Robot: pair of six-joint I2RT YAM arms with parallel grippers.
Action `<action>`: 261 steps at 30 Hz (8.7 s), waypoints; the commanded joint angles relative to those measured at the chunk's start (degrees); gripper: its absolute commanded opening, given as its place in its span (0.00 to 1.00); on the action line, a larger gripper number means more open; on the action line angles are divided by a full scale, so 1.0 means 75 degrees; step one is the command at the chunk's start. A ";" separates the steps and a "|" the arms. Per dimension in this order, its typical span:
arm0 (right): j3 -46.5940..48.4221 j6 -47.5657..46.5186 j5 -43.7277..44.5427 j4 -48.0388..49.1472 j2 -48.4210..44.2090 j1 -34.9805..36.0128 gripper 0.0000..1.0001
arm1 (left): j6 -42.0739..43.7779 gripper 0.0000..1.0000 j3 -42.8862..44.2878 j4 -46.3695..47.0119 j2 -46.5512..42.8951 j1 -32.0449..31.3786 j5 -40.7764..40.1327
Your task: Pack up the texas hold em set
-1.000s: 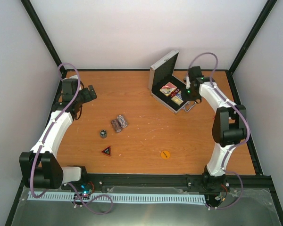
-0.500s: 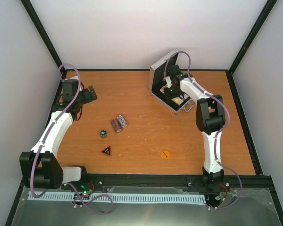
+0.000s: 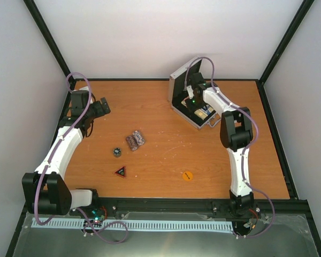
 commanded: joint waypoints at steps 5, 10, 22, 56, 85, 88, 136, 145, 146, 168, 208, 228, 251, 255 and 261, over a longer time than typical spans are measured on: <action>0.0071 -0.0193 0.0348 -0.0101 0.0203 0.0040 0.07 | 0.0078 1.00 0.0028 0.0152 -0.0079 -0.0007 0.0156; -0.0115 -0.0236 0.0424 -0.0079 0.0166 0.0034 0.08 | 0.0100 1.00 0.0035 0.0152 -0.0073 -0.0001 0.0149; -0.0012 -0.0158 0.0388 -0.0054 0.0268 0.0040 0.20 | 0.0104 1.00 0.0051 0.0161 -0.0027 -0.0001 0.0153; -0.0496 0.0222 0.1245 0.0192 0.0324 0.0051 0.46 | 0.0104 1.00 0.0145 0.0102 0.0137 -0.0011 0.0136; -0.0076 0.1865 0.2331 0.0337 0.0704 0.0047 0.47 | 0.0083 1.00 0.0146 0.0105 0.0126 -0.0004 0.0037; -0.0032 0.1854 0.2415 0.0324 0.0713 0.0039 0.48 | 0.0101 1.00 0.0145 0.0102 0.0123 -0.0005 0.0037; -0.5311 0.3983 0.0490 0.1132 -0.3429 -0.4002 0.56 | 0.0167 1.00 -0.0131 0.0057 -0.0217 -0.0001 0.0177; -0.5064 0.2822 0.0602 0.1377 -0.2894 -0.4017 0.51 | 0.0101 1.00 -0.0095 0.0161 -0.0130 -0.0006 0.0233; -0.5042 0.2738 0.0681 0.1360 -0.2857 -0.4017 0.50 | 0.0092 1.00 -0.0099 0.0157 -0.0133 -0.0009 0.0230; -0.5175 0.2244 0.0817 0.1286 -0.2622 -0.4038 0.26 | 0.0114 1.00 -0.0033 0.0124 -0.0006 -0.0006 0.0259; -0.1076 -0.0915 -0.1862 0.0394 -0.0858 -0.0278 0.03 | 0.0196 1.00 -0.0227 0.0363 -0.0258 -0.0001 0.0573; -0.0292 -0.1613 -0.0933 0.0005 -0.0018 -0.0256 0.03 | 0.0229 1.00 -0.0183 0.0365 -0.0226 -0.0004 0.0558; 0.0307 -0.1508 -0.0679 0.0041 0.0541 -0.0266 0.03 | 0.0264 1.00 -0.0116 0.0226 -0.0152 -0.0009 0.0645; 0.0323 -0.1519 -0.0638 0.0052 0.0611 -0.0265 0.03 | 0.0288 1.00 -0.0055 0.0166 -0.0083 -0.0001 0.0667; 0.0248 -0.1531 -0.0633 0.0029 0.0642 -0.0273 0.06 | 0.0287 1.00 0.0026 0.0137 0.0062 -0.0006 0.0724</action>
